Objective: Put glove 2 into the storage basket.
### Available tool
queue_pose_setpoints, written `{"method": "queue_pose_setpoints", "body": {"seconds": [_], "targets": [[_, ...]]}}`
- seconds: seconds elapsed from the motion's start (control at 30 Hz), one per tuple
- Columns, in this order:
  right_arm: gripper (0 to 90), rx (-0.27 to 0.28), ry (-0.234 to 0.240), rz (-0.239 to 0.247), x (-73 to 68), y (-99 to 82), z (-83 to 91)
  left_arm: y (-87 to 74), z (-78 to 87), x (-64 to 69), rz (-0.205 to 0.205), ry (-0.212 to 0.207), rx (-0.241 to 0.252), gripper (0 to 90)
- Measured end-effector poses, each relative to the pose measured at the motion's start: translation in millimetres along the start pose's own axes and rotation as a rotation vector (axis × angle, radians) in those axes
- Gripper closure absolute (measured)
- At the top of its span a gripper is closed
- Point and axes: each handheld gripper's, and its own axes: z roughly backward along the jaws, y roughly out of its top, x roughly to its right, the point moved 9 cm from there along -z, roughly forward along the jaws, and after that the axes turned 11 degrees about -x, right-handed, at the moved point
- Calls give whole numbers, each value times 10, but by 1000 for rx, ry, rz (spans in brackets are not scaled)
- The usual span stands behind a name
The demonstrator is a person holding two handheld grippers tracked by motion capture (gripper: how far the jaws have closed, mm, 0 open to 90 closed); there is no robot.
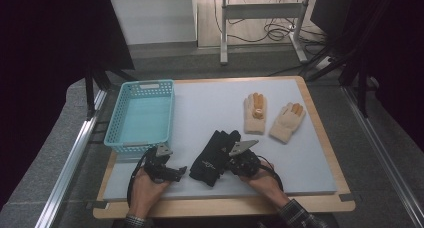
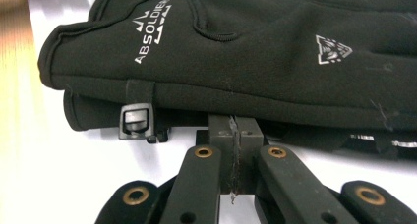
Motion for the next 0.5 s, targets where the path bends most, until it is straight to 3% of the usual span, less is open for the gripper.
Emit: {"method": "queue_pose_setpoints", "body": {"seconds": [0.17, 0.3, 0.5], "targets": [[882, 1, 0, 9, -42, 61, -50, 0, -2, 1, 1, 1, 0, 0], [858, -2, 1, 12, -36, 32, 21, -1, -3, 1, 6, -1, 2, 0], [774, 41, -69, -31, 175, -65, 305, -2, -2, -1, 7, -3, 6, 0]]}}
